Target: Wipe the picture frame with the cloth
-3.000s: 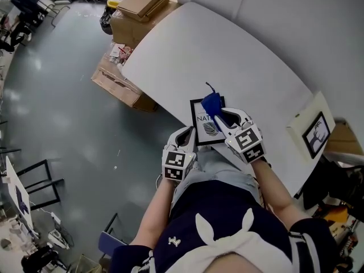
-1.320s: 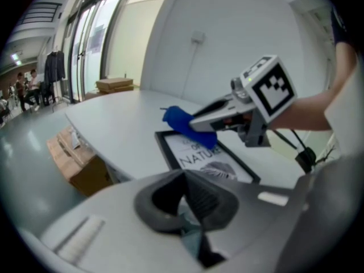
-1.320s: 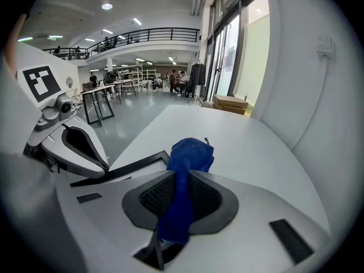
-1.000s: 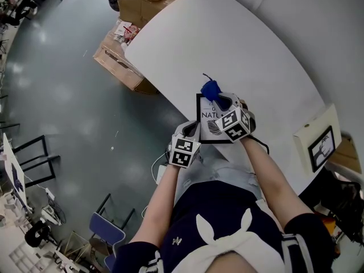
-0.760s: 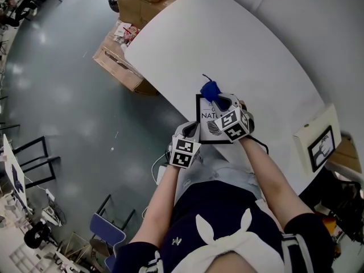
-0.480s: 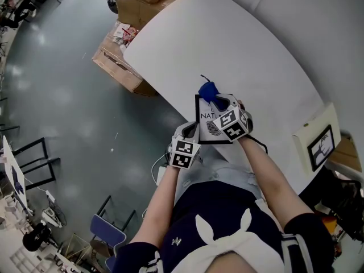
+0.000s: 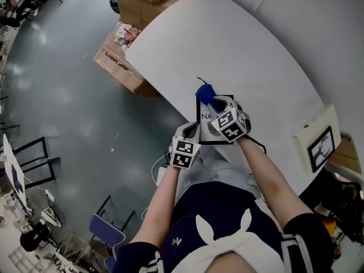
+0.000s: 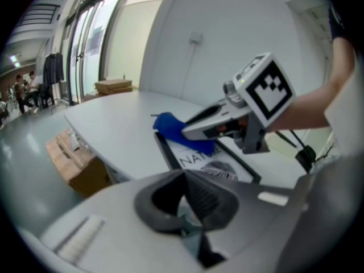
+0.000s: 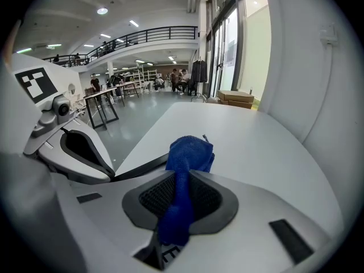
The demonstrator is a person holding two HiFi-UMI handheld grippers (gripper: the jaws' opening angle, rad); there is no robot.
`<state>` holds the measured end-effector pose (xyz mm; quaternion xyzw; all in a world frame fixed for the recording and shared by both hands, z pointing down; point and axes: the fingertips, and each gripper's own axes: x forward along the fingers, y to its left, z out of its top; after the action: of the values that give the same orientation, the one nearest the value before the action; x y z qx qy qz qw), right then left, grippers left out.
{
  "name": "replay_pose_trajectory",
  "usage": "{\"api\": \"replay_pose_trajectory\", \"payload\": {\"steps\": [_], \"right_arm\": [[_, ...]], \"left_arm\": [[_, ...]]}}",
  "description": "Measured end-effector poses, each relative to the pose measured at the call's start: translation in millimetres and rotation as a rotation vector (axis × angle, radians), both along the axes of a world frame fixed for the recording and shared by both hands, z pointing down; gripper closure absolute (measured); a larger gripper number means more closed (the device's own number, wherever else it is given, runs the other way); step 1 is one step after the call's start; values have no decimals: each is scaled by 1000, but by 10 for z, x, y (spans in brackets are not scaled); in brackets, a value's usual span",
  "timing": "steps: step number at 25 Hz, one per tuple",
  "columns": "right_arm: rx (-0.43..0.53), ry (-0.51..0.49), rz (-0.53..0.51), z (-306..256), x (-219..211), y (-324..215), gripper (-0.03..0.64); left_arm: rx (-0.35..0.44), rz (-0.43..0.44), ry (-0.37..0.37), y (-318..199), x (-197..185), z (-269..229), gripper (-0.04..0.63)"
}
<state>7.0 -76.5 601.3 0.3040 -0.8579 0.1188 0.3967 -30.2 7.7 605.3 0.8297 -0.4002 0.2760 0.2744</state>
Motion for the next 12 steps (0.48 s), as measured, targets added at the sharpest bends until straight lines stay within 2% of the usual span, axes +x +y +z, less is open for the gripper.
{"api": "replay_pose_trajectory", "payload": {"steps": [12], "right_arm": [[-39,-26,-70,21,-162,107,549]], "left_arm": [[2,-14,-5,-6,-6,-1,594]]}}
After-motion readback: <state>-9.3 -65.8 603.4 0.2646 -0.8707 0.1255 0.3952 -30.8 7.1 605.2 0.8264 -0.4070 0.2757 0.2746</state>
